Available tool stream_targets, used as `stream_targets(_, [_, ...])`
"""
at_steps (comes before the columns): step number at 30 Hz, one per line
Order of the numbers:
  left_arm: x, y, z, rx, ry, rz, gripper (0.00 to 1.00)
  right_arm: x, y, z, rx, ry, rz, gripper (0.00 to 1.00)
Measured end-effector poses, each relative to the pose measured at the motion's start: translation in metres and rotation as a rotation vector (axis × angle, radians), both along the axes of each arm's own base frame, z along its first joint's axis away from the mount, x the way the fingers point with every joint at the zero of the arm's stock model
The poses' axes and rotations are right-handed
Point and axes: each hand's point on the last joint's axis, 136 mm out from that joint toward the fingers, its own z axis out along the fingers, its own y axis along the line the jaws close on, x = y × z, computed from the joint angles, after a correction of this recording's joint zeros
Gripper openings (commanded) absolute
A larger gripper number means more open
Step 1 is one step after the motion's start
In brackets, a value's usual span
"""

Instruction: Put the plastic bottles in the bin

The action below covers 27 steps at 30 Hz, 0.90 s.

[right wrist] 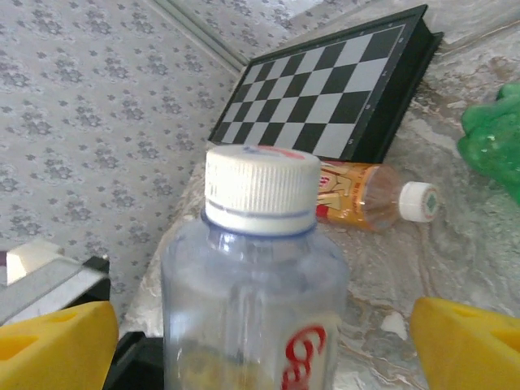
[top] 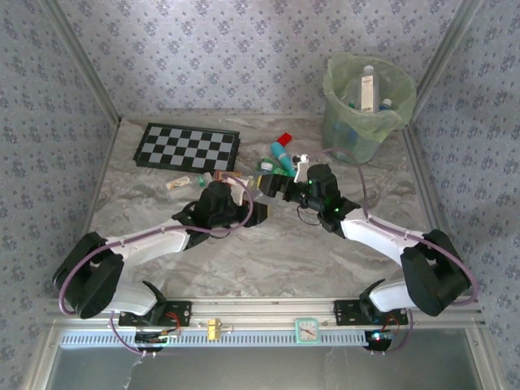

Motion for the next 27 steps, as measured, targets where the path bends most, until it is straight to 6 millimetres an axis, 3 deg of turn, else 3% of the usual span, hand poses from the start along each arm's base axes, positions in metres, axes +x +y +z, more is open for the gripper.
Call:
stream_targets(7, [-0.009,-0.006,0.004,-0.010,-0.002,-0.030,0.50,0.002,0.004,-0.007,0.034,0.024,0.017,0.73])
stream_targets(14, [-0.010,-0.005,0.006,-0.015,-0.005,-0.029,0.52,0.002,0.010,0.001,0.080,0.011,0.048,0.60])
stream_targets(16, [-0.010,-0.005,0.008,-0.017,-0.008,-0.029,0.59,0.001,0.011,0.002,0.087,0.012,0.054,0.57])
stream_targets(21, [-0.011,-0.004,0.015,-0.027,-0.026,-0.024,0.89,0.003,0.008,0.002,0.088,0.015,0.050,0.54])
stream_targets(27, [-0.005,0.011,0.040,-0.045,-0.093,0.056,0.97,0.017,-0.024,-0.009,0.016,0.049,-0.018,0.53])
